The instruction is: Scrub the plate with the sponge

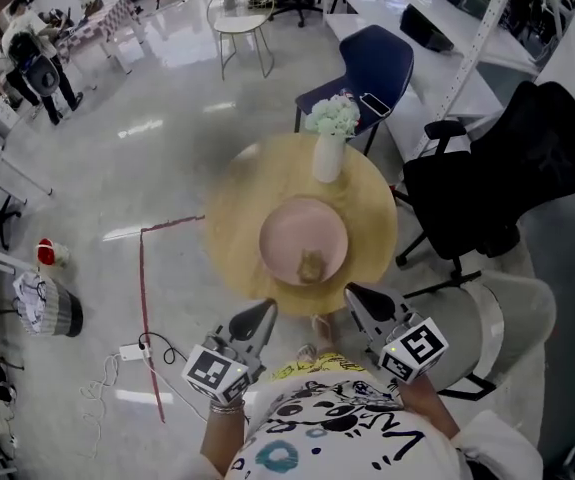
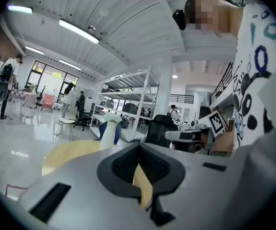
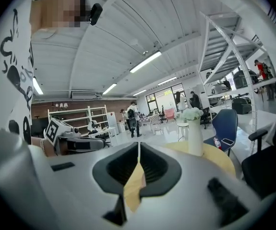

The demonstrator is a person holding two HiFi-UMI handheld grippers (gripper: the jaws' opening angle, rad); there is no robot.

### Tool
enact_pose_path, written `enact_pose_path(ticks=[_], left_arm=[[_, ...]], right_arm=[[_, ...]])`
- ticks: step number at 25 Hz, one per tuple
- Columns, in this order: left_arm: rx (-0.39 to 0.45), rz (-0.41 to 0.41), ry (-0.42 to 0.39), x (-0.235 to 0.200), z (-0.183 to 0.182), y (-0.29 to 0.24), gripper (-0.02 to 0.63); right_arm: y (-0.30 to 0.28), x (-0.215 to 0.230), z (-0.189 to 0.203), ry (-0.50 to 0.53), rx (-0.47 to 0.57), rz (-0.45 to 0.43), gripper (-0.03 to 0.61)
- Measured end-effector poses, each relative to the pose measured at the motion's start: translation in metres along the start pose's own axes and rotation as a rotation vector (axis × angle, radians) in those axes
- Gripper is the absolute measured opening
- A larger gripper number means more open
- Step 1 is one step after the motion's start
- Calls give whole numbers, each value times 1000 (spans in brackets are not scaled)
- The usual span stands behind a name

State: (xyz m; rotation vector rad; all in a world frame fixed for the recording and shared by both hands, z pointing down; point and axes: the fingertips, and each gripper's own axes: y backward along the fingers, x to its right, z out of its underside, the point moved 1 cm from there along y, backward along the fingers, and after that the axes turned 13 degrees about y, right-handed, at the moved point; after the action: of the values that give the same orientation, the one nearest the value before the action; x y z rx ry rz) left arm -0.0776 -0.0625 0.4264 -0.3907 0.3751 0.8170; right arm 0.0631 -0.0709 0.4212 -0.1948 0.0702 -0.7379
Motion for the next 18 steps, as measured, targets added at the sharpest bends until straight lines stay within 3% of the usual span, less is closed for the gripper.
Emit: enact_pose_path(ticks=[18], left_arm=[[-40, -206, 156, -100, 15, -81, 15]], right_arm=[[-98, 67, 46, -39, -168, -255, 29]])
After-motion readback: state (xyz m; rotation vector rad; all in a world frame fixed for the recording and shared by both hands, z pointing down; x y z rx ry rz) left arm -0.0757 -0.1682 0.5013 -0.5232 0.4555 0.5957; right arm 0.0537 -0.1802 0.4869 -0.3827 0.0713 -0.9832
